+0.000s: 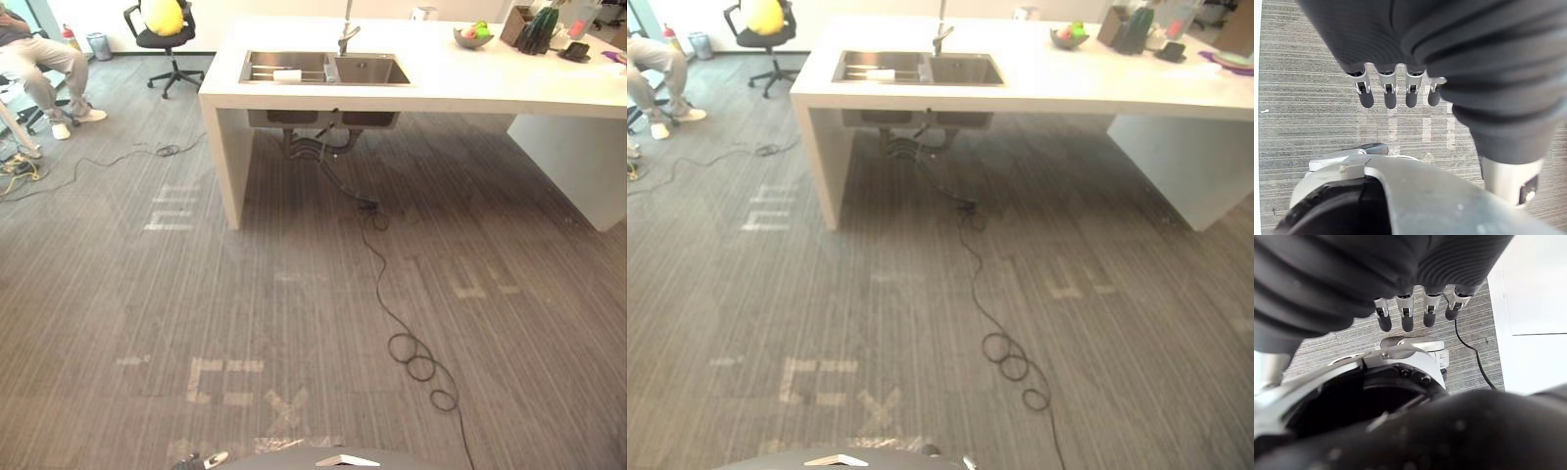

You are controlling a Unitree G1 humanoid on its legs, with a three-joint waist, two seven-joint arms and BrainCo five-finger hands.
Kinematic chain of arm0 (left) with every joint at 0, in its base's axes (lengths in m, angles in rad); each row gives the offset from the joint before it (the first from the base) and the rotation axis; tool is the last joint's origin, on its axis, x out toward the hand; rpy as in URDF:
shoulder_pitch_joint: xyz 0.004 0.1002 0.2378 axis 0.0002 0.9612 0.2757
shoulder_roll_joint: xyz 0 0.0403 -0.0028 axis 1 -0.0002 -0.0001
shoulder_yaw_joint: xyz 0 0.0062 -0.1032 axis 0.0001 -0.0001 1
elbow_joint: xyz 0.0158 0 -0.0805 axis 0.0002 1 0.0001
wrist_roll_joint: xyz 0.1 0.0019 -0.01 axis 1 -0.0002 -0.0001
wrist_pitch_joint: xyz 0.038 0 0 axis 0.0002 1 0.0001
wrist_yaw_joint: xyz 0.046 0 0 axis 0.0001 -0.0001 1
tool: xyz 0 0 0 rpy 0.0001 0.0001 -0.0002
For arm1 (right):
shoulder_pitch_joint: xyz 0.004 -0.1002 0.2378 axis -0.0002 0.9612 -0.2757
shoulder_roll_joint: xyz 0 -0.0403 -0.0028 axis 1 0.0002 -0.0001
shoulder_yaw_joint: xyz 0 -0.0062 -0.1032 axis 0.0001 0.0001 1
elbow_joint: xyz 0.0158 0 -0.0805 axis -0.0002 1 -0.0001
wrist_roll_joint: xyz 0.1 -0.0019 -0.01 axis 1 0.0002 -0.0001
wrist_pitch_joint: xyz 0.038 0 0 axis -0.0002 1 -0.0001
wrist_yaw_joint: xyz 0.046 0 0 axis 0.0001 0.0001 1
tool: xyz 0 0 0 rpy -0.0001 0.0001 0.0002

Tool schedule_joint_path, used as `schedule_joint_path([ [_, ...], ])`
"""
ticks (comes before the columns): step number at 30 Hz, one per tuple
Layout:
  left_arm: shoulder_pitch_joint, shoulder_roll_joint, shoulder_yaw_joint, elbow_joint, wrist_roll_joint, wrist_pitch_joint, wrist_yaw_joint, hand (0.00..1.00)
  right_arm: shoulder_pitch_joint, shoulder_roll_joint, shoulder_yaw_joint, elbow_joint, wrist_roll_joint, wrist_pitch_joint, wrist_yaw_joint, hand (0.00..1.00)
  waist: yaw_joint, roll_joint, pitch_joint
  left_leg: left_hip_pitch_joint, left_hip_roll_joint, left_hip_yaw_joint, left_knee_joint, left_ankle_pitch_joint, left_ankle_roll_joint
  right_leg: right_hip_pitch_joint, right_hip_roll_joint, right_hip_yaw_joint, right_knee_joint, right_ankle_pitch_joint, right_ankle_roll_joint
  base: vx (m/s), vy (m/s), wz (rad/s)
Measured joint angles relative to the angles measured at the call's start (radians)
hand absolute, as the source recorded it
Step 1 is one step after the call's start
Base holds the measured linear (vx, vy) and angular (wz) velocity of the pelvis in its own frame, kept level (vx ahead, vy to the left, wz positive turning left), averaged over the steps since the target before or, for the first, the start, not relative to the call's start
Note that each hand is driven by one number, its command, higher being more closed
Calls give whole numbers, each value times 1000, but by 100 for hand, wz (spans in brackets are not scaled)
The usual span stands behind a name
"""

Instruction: Walk over to the sink, pick up the cup, carry it to the dishwasher, place the cup inside the dishwasher, then close the dishwasher door

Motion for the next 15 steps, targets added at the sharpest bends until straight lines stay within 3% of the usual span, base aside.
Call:
schedule_joint_path([
  [6,-3,0,-2,0,1,0,-2,0,-1,0,0,0,0,-2,0,0,2,-5,9,-4,2,7,-7,8,-9,-1,0,-7,-7,-2,-12,-92,-29,-5],
  [15,-22,2,-2,31,0,0,-11,0,-3,0,0,1,0,-15,-1,0,-5,-9,4,-5,-4,8,-8,4,-6,-1,-8,-16,-7,7,-1,10,9,0],
])
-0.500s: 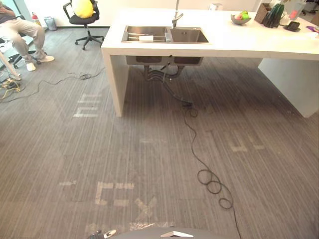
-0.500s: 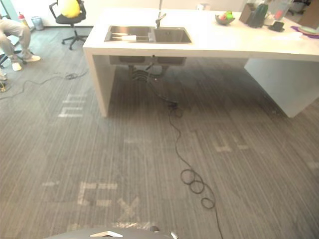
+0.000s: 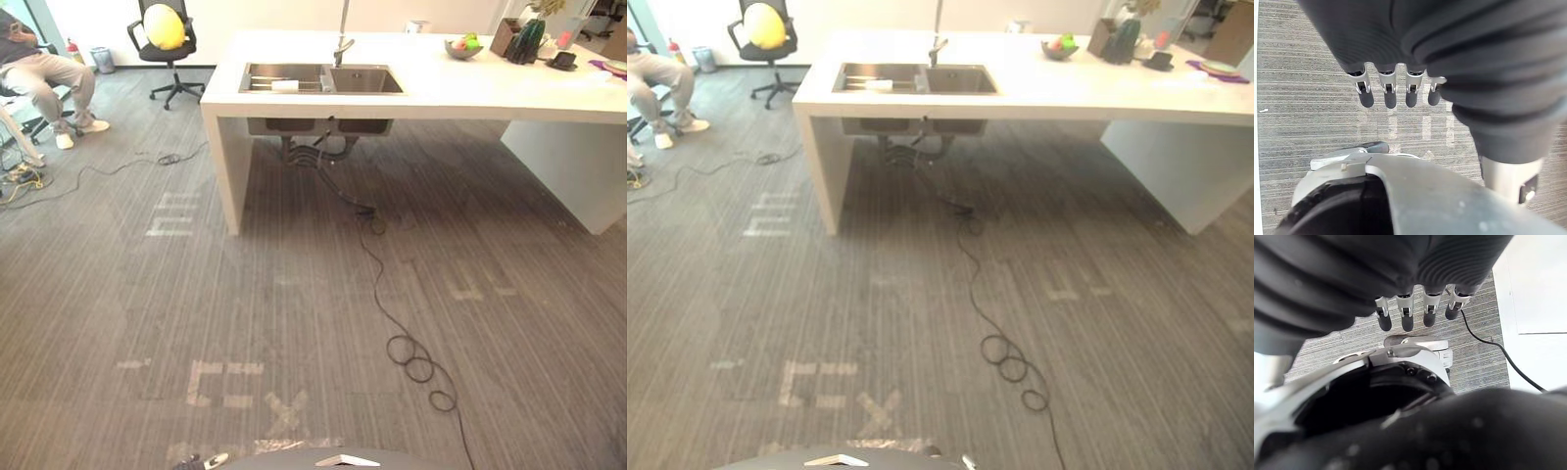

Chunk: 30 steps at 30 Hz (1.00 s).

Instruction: Walk over to the sink, pick up the cup, carry it to the dishwasher, place the cup inside the dishwasher, then close the dishwasher door

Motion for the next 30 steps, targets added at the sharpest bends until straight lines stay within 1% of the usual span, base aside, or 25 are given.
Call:
schedule_joint_path([
  [5,-1,2,1,6,0,0,0,0,-10,1,0,3,0,-4,-1,0,-5,2,-1,3,-2,0,0,3,7,-1,0,-1,0,6,3,67,10,0],
  [8,-2,6,1,7,0,0,0,0,-23,4,-1,5,0,-7,-1,0,-4,-5,4,4,-3,-1,0,3,8,0,0,-2,0,8,5,13,-1,0],
  [13,-8,7,2,10,0,-1,2,0,-31,5,-1,5,0,-23,-1,0,-4,-7,6,6,-6,-1,0,7,13,10,-3,-5,0,10,5,-18,-8,1],
  [15,-9,7,2,13,1,-4,3,0,-31,6,-1,5,0,-25,-1,0,-4,-8,6,8,-7,0,0,7,13,10,-4,-5,0,4,10,-45,-13,1],
  [22,-11,7,2,14,1,-9,8,0,-31,6,-2,5,0,-31,-1,0,-4,-10,7,5,-9,0,0,6,9,10,-8,-9,0,6,6,-22,-1,0],
  [30,-11,7,4,16,4,-9,11,0,-29,11,-19,6,21,-53,-6,0,-6,-12,6,3,-14,-4,-1,8,16,10,-15,-13,1,6,9,20,7,1],
])
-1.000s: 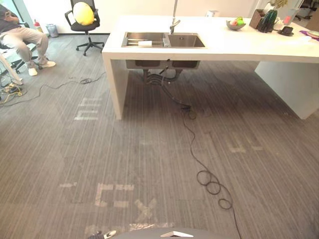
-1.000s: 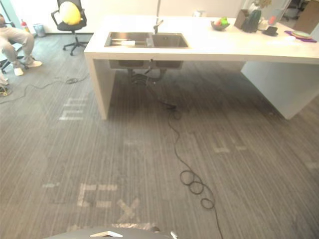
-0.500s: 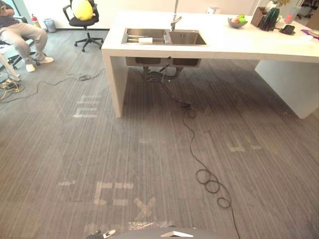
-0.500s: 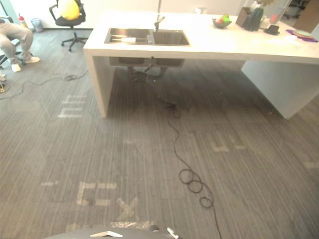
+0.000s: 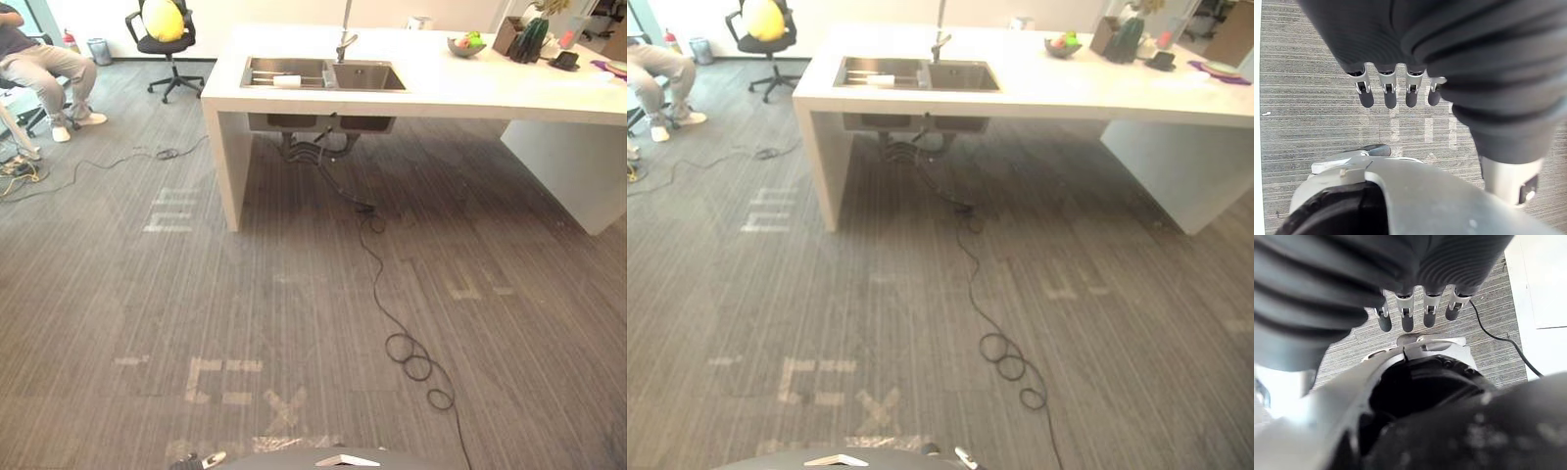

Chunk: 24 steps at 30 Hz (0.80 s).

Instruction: Walk over to the sink, pick up the cup, carry it to the dishwasher, place the cup inside the dishwasher, then close the dishwasher door

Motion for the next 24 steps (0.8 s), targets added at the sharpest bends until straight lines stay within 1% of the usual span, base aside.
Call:
schedule_joint_path([
  [4,1,0,0,1,-2,1,0,0,0,0,-2,0,0,-10,0,0,-3,0,0,1,-5,-1,0,-1,1,0,-1,1,6,1,2,8,5,0],
  [6,2,0,0,2,-3,2,1,0,-1,3,-20,0,0,-11,1,0,-6,0,0,3,-11,0,0,-2,8,1,-6,1,9,0,5,0,45,-1],
  [7,4,-1,0,2,-3,2,4,0,-1,4,-29,-2,0,-11,1,0,-6,1,2,6,-12,1,0,-6,13,-14,-15,3,46,-18,10,-15,56,1],
  [8,9,-1,-1,2,-4,3,5,0,-1,5,-32,-4,0,-11,1,0,-9,0,5,10,-13,0,0,-12,10,-38,-23,5,109,-48,14,-13,68,1],
  [9,11,1,0,0,-5,3,5,0,-1,7,-36,-7,2,-15,1,0,-10,-5,9,17,-17,0,0,-17,17,-63,-36,10,181,-80,26,-7,71,-1],
  [10,11,4,0,-1,-5,2,6,0,2,12,-41,-8,11,-19,1,0,-10,-14,16,34,-28,0,0,-25,29,-100,-57,25,288,-120,45,-41,94,-11],
  [11,11,-1,3,-2,-6,2,14,0,-3,7,-42,-12,18,-19,1,0,-9,-8,28,47,-29,5,0,-31,38,-158,-72,30,420,-125,47,-43,90,-13],
  [12,11,-2,8,-4,-7,2,16,0,-5,7,-43,-20,21,-20,2,0,-10,-12,33,57,-29,6,0,-32,41,-183,-76,28,488,-122,43,-66,82,-11],
  [13,8,-3,22,-6,-17,4,18,0,-6,12,-47,-33,23,-20,4,0,-19,-3,51,74,-28,6,0,-35,50,-217,-85,28,565,-119,37,-68,75,-4],
  [14,15,-3,40,-10,-28,12,21,0,-1,20,-57,-43,30,-20,4,0,-26,-11,52,91,-25,6,0,-39,57,-232,-94,24,597,-137,20,-105,60,0],
  [15,15,-4,56,-10,-27,16,21,0,3,26,-68,-43,41,-20,5,0,-27,-15,54,100,-19,5,0,-44,59,-235,-90,15,573,-163,11,-107,36,3],
  [16,14,-5,64,-10,-27,19,21,0,3,27,-71,-43,45,-20,5,0,-29,-16,54,100,-14,4,0,-47,59,-240,-89,4,553,-168,8,-106,1,1],
  [17,13,-12,89,-10,-24,22,20,0,8,29,-78,-44,49,-22,7,0,-34,-11,55,101,-3,4,1,-55,57,-262,-88,-17,513,-170,5,-115,-15,-5],
  [19,9,-19,118,-15,-22,22,20,0,9,33,-93,-47,69,-33,7,0,-43,-7,71,101,20,5,7,-68,47,-300,-81,-32,443,-144,9,-108,-24,-8],
  [20,5,-22,128,-18,-20,22,20,0,14,35,-97,-49,79,-33,7,0,-45,-6,79,105,36,5,8,-75,38,-313,-70,-26,404,-118,16,-51,-67,3],
  [21,-12,-21,140,-22,0,22,21,0,33,43,-98,-55,78,-32,7,0,-45,-11,91,91,55,-1,56,-117,18,-319,-56,9,361,-88,26,7,-90,9],
  [22,-16,-20,146,-22,5,22,22,0,43,47,-98,-54,78,-31,7,0,-45,-14,94,88,60,-6,86,-140,10,-319,-55,30,357,-82,26,141,-139,22],
  [23,-20,-21,156,-23,19,22,22,0,60,57,-100,-56,78,-30,7,0,-46,-17,95,92,63,-26,134,-188,-4,-309,-56,64,363,-76,17,315,-194,33],
  [24,-20,-22,158,-27,25,22,24,0,86,70,-118,-58,78,-28,8,0,-46,-17,95,101,65,-42,167,-229,-21,-288,-57,80,375,-93,-6,391,-234,40],
])
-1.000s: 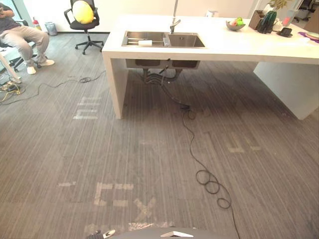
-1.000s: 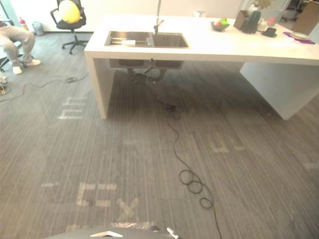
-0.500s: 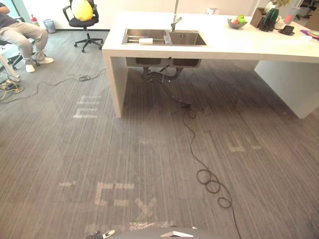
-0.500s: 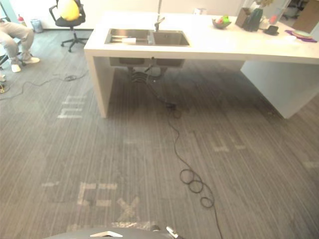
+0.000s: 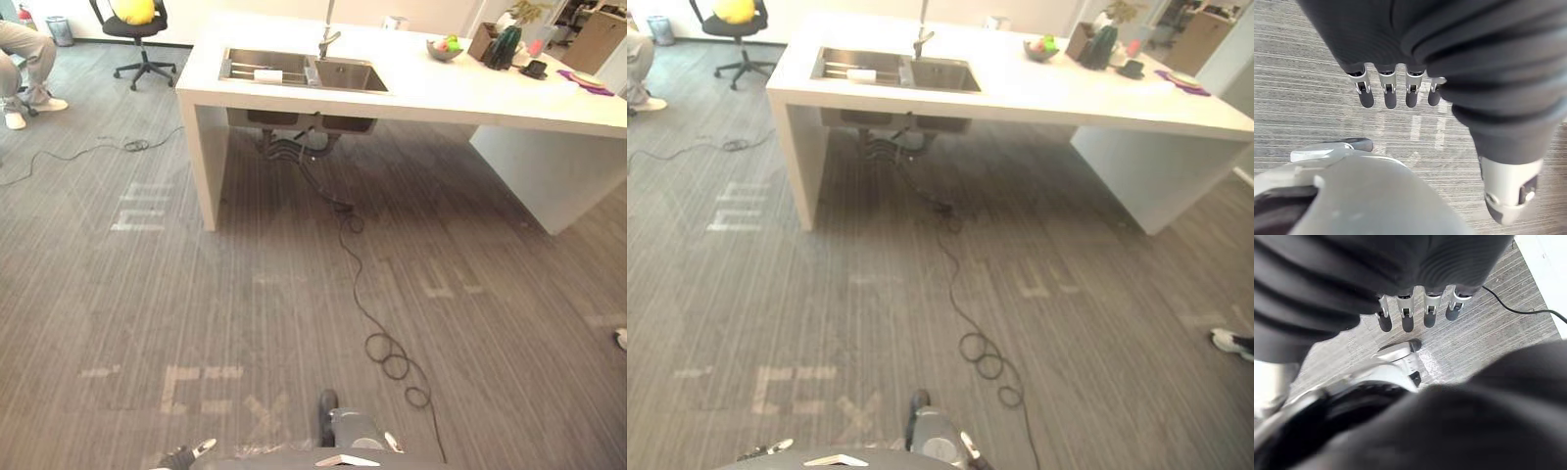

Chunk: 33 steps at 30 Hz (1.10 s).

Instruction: Walk over to the sink, pick up the cup, carry it to the dishwasher, place the cup inside the dishwasher, then close the dishwasher door

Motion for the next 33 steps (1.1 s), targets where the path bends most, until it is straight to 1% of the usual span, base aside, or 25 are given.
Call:
schedule_joint_path([
  [1,0,0,0,-1,4,0,1,0,10,2,-12,5,0,1,-1,0,0,-1,0,5,1,-11,14,-18,-7,13,0,2,2,-13,-14,496,-306,44],
  [3,2,-21,7,-3,14,0,12,0,13,-7,-39,9,0,19,5,0,-7,20,-8,23,40,-33,40,-69,-29,31,27,-4,38,-31,16,509,-286,34],
  [4,15,-42,7,-10,20,-3,22,0,17,-40,-37,14,-3,30,12,0,-6,63,-32,13,75,-42,93,-78,-48,32,66,-27,47,-72,-5,614,-287,16],
  [6,13,-51,10,-35,22,-8,28,0,5,-47,-36,13,-5,38,13,0,-1,71,-28,-98,99,-62,379,-49,-96,90,85,-39,33,-99,-27,542,-288,4],
  [7,15,-58,18,-35,22,-14,42,0,0,-55,-33,14,-3,41,15,0,8,72,-23,-161,127,-64,581,5,-144,162,107,-45,-12,-110,-46,383,-227,-11],
  [8,22,-66,19,-35,22,-21,48,0,-1,-67,-26,14,-2,40,14,0,16,81,-18,-207,153,-54,733,4,-157,227,134,-43,-54,-112,-59,427,-191,-26],
  [9,24,-69,19,-36,23,-30,61,0,-7,-79,-10,14,-5,37,6,0,27,92,-11,-245,171,-32,874,-25,-146,314,159,-33,-111,-118,-69,287,-74,-29],
  [11,30,-73,19,-55,23,-51,80,0,-27,-84,-9,13,3,39,-12,0,38,89,-8,-327,157,16,963,-81,-102,402,159,-10,-168,-128,-86,173,32,-30],
  [12,30,-75,20,-75,20,-68,91,0,-58,-84,-9,13,11,41,-17,0,49,85,3,-393,136,46,951,-118,-66,439,149,5,-190,-130,-89,178,75,-33],
  [14,14,-74,19,-86,-1,-101,104,0,-106,-82,-9,13,31,40,-38,0,68,78,26,-472,103,91,809,-136,-36,483,116,11,-197,-132,-86,300,106,-40],
  [15,13,-75,16,-97,2,-112,114,0,-129,-74,-9,10,52,40,-43,0,78,72,31,-504,80,105,633,-98,-25,502,87,13,-196,-147,-68,245,131,-49],
  [16,15,-79,10,-101,17,-128,129,0,-141,-70,-6,1,62,39,-42,0,91,76,29,-506,68,97,452,-15,-30,513,74,25,-195,-174,-59,55,110,-51],
  [17,30,-89,4,-100,39,-151,144,0,-148,-80,11,-19,79,37,-42,0,103,96,27,-498,71,78,301,141,-23,525,83,42,-197,-215,-36,48,176,-43],
  [18,22,-76,-6,-93,62,-169,166,0,-167,-57,27,-22,84,35,-44,0,103,95,32,-483,42,84,283,220,19,542,57,72,-205,-244,-30,129,149,-14],
  [19,17,-69,-13,-96,72,-178,178,0,-173,-44,48,-24,86,32,-45,0,98,79,29,-487,30,80,278,208,14,534,55,98,-203,-241,-37,313,213,12],
  [20,1,-62,-22,-95,87,-202,201,0,-197,-31,59,-24,88,32,-42,0,98,65,31,-501,21,76,291,194,23,516,66,120,-191,-221,-51,321,147,29],
  [24,-13,-43,-90,-87,116,-245,276,0,-213,-13,57,-2,76,31,-45,0,108,53,37,-414,-30,85,233,171,43,504,32,167,-71,-157,-26,294,136,11],
  [25,-13,-39,-105,-82,129,-251,290,0,-212,-10,53,-3,76,26,-46,0,104,52,36,-383,-40,88,209,172,46,492,28,175,-13,-148,-14,274,126,-5],
  [27,-14,-16,-161,-82,148,-265,312,0,-210,-6,41,-16,80,5,-48,0,87,31,22,-306,-64,89,134,164,56,385,15,204,260,-103,60,198,110,2],
  [28,-20,3,-197,-93,150,-276,323,0,-210,-5,37,-31,84,-8,-51,0,76,15,15,-249,-89,89,87,162,60,293,1,226,457,5,140,21,61,15],
  [29,-23,12,-222,-111,150,-289,335,0,-210,-15,17,-33,86,-12,-52,0,63,13,10,-189,-105,77,46,155,70,228,-13,216,609,146,144,-60,37,17],
  [30,-31,14,-228,-118,151,-300,347,0,-209,-17,8,-32,86,-14,-53,0,60,17,15,-163,-111,77,34,149,75,189,-26,202,693,136,119,-48,-13,11],
  [31,-64,2,-248,-154,150,-305,398,0,-208,-36,-20,-40,85,-35,-47,0,47,-2,17,-116,-116,75,30,113,80,51,-57,126,839,16,20,0,0,0],
  [32,-72,1,-256,-161,150,-306,406,0,-207,-39,-20,-43,85,-36,-45,0,46,-2,18,-113,-115,75,28,109,79,31,-58,115,842,-2,13,194,5,10],
  [33,-108,-2,-299,-209,148,-304,428,0,-203,-43,-16,-52,79,-37,-42,0,33,-8,21,-81,-106,65,19,96,79,-23,-58,61,794,-95,3,115,-15,21],
])
